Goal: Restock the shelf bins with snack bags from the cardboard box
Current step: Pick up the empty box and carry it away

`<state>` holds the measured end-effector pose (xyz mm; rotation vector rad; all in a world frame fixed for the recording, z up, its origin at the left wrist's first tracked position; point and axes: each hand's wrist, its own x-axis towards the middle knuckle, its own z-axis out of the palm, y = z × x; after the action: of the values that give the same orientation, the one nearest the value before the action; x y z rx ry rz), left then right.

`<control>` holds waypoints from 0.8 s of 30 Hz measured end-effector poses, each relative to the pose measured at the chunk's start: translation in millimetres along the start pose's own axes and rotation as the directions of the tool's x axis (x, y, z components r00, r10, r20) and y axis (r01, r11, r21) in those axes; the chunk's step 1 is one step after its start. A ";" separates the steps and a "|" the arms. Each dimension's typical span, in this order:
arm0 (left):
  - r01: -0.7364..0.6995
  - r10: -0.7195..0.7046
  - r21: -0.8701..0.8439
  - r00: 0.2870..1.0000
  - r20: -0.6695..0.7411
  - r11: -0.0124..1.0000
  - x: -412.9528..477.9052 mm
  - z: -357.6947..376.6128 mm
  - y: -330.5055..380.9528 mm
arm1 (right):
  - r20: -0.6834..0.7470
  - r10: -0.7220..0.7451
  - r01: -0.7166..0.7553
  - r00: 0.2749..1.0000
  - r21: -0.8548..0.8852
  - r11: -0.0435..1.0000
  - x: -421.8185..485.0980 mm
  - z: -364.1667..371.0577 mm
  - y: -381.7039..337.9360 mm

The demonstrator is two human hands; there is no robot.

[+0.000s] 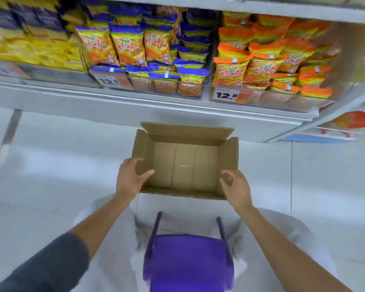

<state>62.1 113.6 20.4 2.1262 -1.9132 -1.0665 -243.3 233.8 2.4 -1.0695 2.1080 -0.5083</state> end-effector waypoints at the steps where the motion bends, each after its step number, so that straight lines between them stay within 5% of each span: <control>1: 0.049 -0.049 -0.016 0.999 -0.007 0.999 -9.5 -2.0 -2.8 | -0.013 0.039 -0.039 0.999 0.008 0.999 -11.5 -0.9 4.2; 6: 0.133 -0.133 0.007 0.991 -0.032 0.991 -20.7 18.0 -34.2 | -0.121 0.098 -0.097 0.988 0.014 0.995 -22.1 15.2 25.9; 9: 0.228 -0.228 -0.184 0.973 0.021 0.956 -10.5 38.1 -46.4 | -0.147 0.151 -0.142 0.978 0.071 0.987 -7.7 31.1 37.6; 14: 0.401 -0.453 -0.339 0.887 -0.089 0.851 1.6 48.1 -55.1 | -0.266 0.271 -0.230 0.925 0.176 0.957 10.8 37.8 53.6; 18: 0.343 -0.363 -0.202 0.929 -0.069 0.917 11.8 48.1 -67.6 | -0.154 0.344 -0.316 0.926 0.181 0.931 20.8 34.1 54.5; 24: 0.320 -0.356 -0.308 0.932 -0.069 0.896 20.8 51.6 -84.6 | -0.138 0.287 -0.264 0.948 0.163 0.951 20.3 39.5 63.2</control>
<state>104.7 132.1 -69.6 2.3332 -1.2630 -1.1554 -256.2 252.9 -71.3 -0.6560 2.2770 -0.6135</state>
